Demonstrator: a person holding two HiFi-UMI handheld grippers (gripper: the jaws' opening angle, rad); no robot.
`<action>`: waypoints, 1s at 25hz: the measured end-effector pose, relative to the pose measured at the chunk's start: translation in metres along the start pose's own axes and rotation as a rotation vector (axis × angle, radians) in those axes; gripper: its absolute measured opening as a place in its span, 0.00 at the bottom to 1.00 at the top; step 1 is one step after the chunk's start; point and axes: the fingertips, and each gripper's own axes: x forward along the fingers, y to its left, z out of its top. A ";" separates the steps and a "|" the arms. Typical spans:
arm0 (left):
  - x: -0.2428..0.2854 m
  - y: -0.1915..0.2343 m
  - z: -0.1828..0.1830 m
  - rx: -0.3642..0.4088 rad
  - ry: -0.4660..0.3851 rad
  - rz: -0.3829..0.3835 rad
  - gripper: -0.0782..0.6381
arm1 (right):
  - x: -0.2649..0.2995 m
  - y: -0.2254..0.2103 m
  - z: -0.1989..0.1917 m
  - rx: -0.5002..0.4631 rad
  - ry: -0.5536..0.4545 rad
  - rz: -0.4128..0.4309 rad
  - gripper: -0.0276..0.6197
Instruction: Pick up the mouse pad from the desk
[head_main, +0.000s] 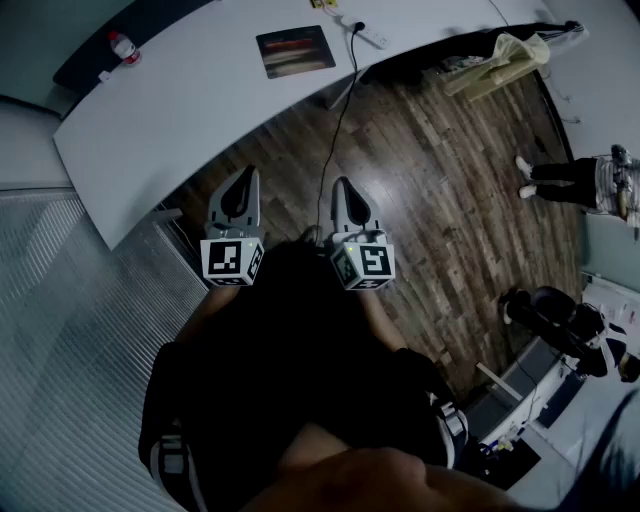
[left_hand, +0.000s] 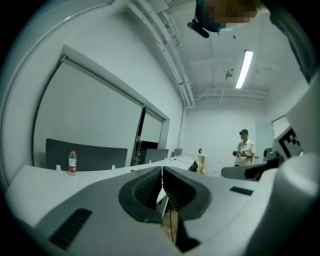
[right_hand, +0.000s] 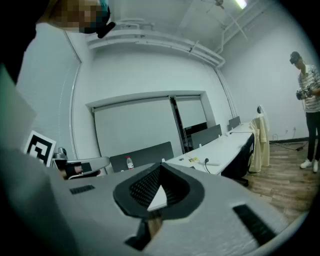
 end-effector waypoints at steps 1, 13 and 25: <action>0.000 0.000 0.000 0.001 0.000 0.000 0.12 | 0.000 0.000 0.001 -0.007 -0.005 0.005 0.04; 0.004 -0.018 -0.003 0.012 0.014 0.012 0.12 | -0.006 -0.014 0.007 0.014 -0.026 0.027 0.04; 0.025 -0.073 -0.016 -0.001 0.035 0.073 0.12 | -0.018 -0.071 0.011 0.020 -0.012 0.081 0.04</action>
